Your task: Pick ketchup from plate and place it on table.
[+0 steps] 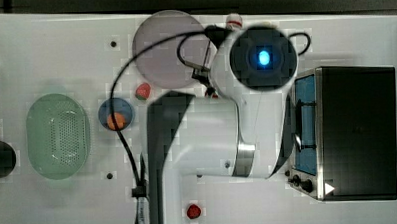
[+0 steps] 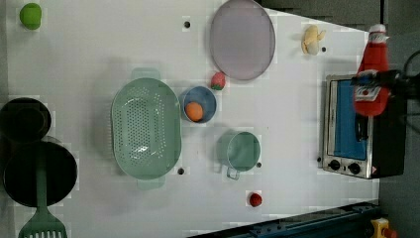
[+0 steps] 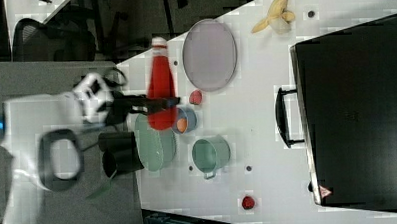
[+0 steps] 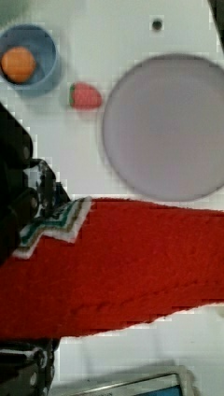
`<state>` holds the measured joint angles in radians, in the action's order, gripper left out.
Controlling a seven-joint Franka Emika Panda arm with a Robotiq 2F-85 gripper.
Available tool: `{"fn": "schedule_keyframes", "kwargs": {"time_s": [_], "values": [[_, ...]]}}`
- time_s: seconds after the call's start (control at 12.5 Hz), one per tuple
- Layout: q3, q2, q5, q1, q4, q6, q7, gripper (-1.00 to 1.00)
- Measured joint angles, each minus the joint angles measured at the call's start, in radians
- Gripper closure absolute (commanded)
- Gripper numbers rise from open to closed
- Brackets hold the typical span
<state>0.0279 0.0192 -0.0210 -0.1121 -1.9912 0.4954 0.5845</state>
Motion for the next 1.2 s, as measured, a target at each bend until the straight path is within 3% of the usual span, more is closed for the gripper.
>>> {"fn": "schedule_keyframes", "kwargs": {"time_s": [0.24, 0.48, 0.88, 0.96, 1.2], "values": [[-0.005, 0.043, 0.004, -0.006, -0.224, 0.192, -0.006, -0.17], [0.004, 0.142, 0.009, -0.003, -0.378, 0.341, -0.01, -0.17], [0.003, 0.298, 0.0, -0.002, -0.417, 0.494, -0.021, -0.17], [0.005, 0.302, 0.005, -0.004, -0.419, 0.514, -0.021, -0.25], [0.01, 0.299, 0.005, -0.003, -0.405, 0.525, -0.024, -0.9]]}}
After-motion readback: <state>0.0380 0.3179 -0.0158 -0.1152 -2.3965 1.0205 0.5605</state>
